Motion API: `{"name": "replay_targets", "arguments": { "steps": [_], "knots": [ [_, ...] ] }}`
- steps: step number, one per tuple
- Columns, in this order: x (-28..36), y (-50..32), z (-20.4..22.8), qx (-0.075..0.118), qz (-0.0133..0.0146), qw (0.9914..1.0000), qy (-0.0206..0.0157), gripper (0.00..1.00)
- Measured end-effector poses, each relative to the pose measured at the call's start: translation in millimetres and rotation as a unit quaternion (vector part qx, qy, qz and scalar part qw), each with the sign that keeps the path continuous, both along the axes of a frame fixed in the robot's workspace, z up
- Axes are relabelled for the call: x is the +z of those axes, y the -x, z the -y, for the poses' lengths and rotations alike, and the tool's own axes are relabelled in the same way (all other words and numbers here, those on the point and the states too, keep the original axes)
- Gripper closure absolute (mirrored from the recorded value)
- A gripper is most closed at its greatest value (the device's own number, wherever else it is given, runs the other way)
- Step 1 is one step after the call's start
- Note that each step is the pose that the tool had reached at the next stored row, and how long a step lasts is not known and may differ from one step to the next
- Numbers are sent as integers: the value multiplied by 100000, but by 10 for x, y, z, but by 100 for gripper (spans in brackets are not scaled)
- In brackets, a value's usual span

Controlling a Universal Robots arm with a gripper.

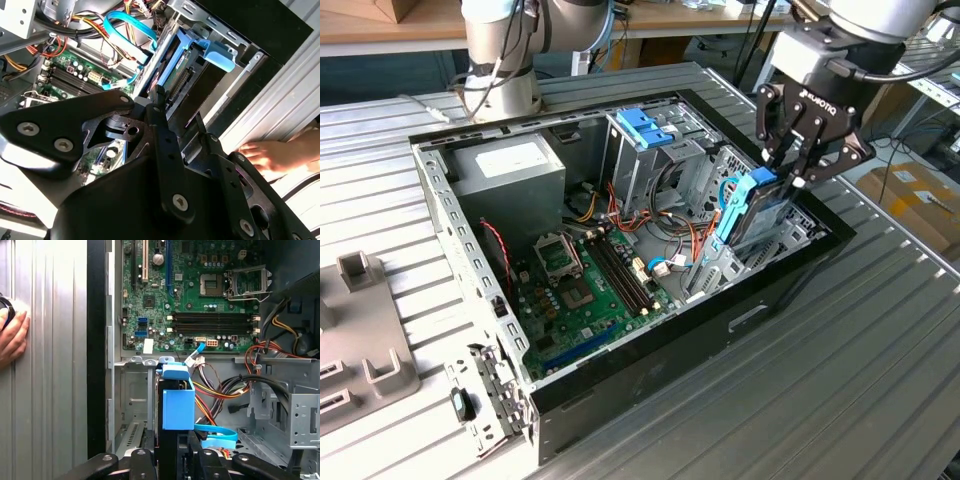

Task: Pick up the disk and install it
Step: 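Insert the disk into the insertion slot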

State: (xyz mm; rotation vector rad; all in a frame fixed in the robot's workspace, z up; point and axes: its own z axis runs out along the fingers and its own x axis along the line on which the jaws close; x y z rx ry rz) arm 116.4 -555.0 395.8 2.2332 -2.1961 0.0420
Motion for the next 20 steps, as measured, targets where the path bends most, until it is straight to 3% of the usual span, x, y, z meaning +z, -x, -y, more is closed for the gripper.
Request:
{"name": "replay_targets", "arguments": {
  "steps": [6, 10, 17, 20],
  "knots": [
    [-117, 0, 0, -1, 2, 100000, 0, 65],
    [-121, 0, 0, -2, 1, 100000, 3, 65],
    [-219, 0, 0, 1, 1, 100000, -4, 65],
    [-227, 0, 0, 1, 1, 100000, 12, 65]
  ]
}}
